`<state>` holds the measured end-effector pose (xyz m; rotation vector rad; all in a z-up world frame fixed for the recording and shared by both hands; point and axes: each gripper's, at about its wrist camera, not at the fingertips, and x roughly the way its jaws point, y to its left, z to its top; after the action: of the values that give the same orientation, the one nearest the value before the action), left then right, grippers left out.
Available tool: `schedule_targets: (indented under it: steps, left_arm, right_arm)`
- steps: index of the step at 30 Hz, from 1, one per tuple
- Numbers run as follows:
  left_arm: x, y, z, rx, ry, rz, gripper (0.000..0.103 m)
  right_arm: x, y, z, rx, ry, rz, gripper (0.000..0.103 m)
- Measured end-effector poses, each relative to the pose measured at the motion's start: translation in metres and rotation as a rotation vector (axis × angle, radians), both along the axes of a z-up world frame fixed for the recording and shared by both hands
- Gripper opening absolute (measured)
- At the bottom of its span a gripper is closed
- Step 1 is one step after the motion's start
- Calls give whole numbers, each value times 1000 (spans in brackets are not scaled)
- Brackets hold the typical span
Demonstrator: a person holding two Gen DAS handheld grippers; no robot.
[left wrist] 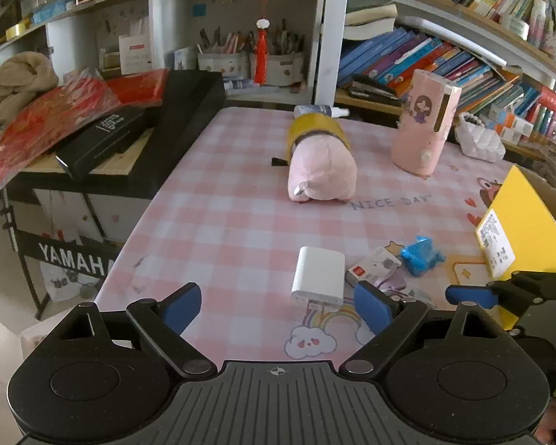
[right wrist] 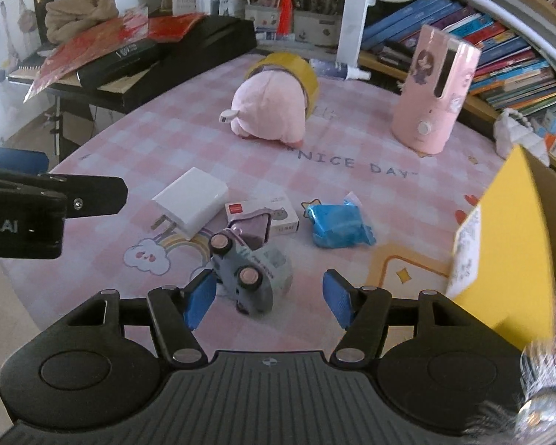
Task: Organize objects
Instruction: 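Lower the right gripper onto the grey-blue toy car and grasp it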
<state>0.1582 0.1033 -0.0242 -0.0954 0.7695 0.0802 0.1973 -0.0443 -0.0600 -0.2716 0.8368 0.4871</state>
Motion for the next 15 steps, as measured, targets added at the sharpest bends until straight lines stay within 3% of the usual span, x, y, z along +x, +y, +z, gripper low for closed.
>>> schedule_targets:
  steps: [9, 11, 15]
  left_arm:
    - [12, 4, -3, 14, 26, 13, 91]
    - [15, 3, -4, 14, 31, 10, 91]
    - [21, 3, -6, 6, 34, 6, 91]
  right_arm:
    - [21, 15, -16, -10, 53, 60, 61]
    - [23, 15, -17, 8, 60, 72, 52]
    - [22, 10, -10, 14, 18, 71, 51]
